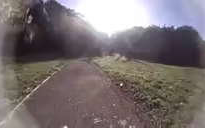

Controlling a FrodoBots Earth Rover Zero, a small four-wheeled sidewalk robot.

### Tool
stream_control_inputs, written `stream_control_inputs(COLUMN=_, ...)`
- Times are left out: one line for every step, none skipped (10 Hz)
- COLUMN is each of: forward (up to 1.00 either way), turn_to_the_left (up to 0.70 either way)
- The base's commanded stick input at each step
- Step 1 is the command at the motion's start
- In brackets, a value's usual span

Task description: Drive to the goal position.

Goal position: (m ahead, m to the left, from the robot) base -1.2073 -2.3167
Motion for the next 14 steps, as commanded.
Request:
stream_control_inputs(forward=0.0, turn_to_the_left=-1.0)
stream_control_inputs(forward=0.0, turn_to_the_left=-1.0)
stream_control_inputs(forward=0.0, turn_to_the_left=-1.0)
stream_control_inputs(forward=0.0, turn_to_the_left=-1.0)
stream_control_inputs(forward=0.0, turn_to_the_left=-1.0)
stream_control_inputs(forward=0.0, turn_to_the_left=-1.0)
stream_control_inputs(forward=0.0, turn_to_the_left=-1.0)
stream_control_inputs(forward=0.0, turn_to_the_left=-1.0)
stream_control_inputs(forward=0.0, turn_to_the_left=-1.0)
stream_control_inputs(forward=0.0, turn_to_the_left=-1.0)
stream_control_inputs(forward=0.0, turn_to_the_left=-1.0)
stream_control_inputs(forward=0.0, turn_to_the_left=-1.0)
stream_control_inputs(forward=0.0, turn_to_the_left=-0.86)
stream_control_inputs(forward=0.13, turn_to_the_left=-0.48)
